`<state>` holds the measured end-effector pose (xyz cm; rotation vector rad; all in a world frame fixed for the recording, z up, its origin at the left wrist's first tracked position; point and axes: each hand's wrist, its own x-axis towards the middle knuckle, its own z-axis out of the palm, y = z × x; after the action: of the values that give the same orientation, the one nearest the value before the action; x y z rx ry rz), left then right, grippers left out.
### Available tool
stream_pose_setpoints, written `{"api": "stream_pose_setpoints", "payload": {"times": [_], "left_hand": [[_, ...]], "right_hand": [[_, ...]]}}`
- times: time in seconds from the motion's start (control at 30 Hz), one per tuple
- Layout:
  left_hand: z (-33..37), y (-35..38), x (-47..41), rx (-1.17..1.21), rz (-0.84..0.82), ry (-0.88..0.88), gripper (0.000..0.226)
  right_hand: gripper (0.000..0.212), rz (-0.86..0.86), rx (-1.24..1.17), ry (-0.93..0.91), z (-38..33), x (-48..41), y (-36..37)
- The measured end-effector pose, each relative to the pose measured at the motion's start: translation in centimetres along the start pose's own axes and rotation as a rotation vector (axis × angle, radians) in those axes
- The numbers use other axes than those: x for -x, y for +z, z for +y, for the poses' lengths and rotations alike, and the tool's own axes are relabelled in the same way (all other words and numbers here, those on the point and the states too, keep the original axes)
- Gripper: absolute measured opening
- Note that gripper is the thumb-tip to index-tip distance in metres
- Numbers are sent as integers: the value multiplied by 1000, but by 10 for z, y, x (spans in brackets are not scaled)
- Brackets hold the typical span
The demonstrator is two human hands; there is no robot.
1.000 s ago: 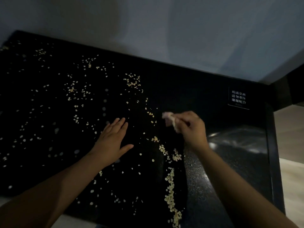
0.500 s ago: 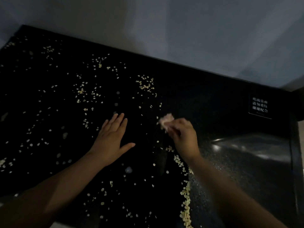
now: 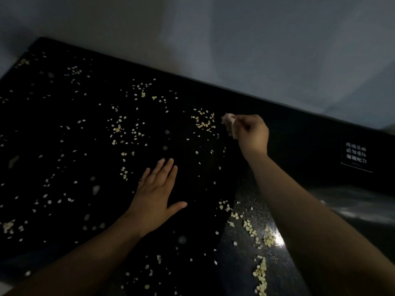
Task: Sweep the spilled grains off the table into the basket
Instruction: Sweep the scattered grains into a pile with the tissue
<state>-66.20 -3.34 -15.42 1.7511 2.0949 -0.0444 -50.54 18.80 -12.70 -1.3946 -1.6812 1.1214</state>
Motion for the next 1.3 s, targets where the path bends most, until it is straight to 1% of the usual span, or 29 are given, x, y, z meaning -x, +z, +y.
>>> {"api": "stream_pose_setpoints", "payload": {"times": [0.07, 0.1, 0.17, 0.23, 0.3, 0.37, 0.4, 0.5, 0.63, 0.73, 0.8, 0.87, 0.93, 1.0, 1.07, 1.1, 1.13, 1.23, 1.3], "left_hand": [[-1, 2, 0, 18, 15, 2, 98], [-2, 3, 0, 20, 22, 4, 97], [-3, 3, 1, 15, 20, 12, 96], [-2, 2, 1, 25, 20, 5, 96], [-1, 0, 0, 47, 24, -3, 97], [-2, -4, 0, 46, 10, -2, 96], [-3, -6, -1, 46, 3, 4, 94], [-8, -12, 0, 80, 1, 47, 93], [-19, -12, 5, 97, -3, 111, 96], [-24, -9, 7, 147, 47, 140, 87], [-25, -13, 7, 225, 48, 123, 85], [-28, -23, 6, 317, 24, 99, 87], [-33, -33, 2, 369, 25, 70, 85], [-38, -39, -3, 360, 74, 60, 73], [-43, -42, -7, 332, 121, 32, 60], [-45, -44, -8, 320, 139, 13, 59], [-48, -47, -9, 309, 148, -2, 60], [-55, -51, -13, 272, 127, -13, 64], [-59, -52, -15, 250, 81, 3, 66]], "right_hand": [[11, 3, 49, 25, 18, -6, 15], [13, 0, 111, 2, 25, -3, 19], [17, -46, 252, -126, 36, 18, 22], [21, -148, 281, -231, 41, 54, 20], [23, -252, 261, -232, 42, 88, 16], [22, -324, 197, -167, 39, 112, 10], [22, -327, 151, -120, 35, 116, 7], [22, -195, 114, -58, 15, 95, 0], [11, -19, 123, -43, 8, 15, 10], [14, 77, 45, 16, 5, -35, 31], [13, 87, 2, 38, 2, -59, 46], [11, 50, 6, 69, 0, -68, 55], [11, 7, 125, 64, 5, -59, 61], [15, -62, 243, -46, 9, -37, 63], [12, -175, 269, -216, 12, -3, 60], [12, -223, 265, -273, 17, 15, 57], [15, -267, 242, -273, 20, 33, 54], [21, -343, 130, -103, 17, 79, 44], [21, -277, 21, -15, 8, 90, 40]]}}
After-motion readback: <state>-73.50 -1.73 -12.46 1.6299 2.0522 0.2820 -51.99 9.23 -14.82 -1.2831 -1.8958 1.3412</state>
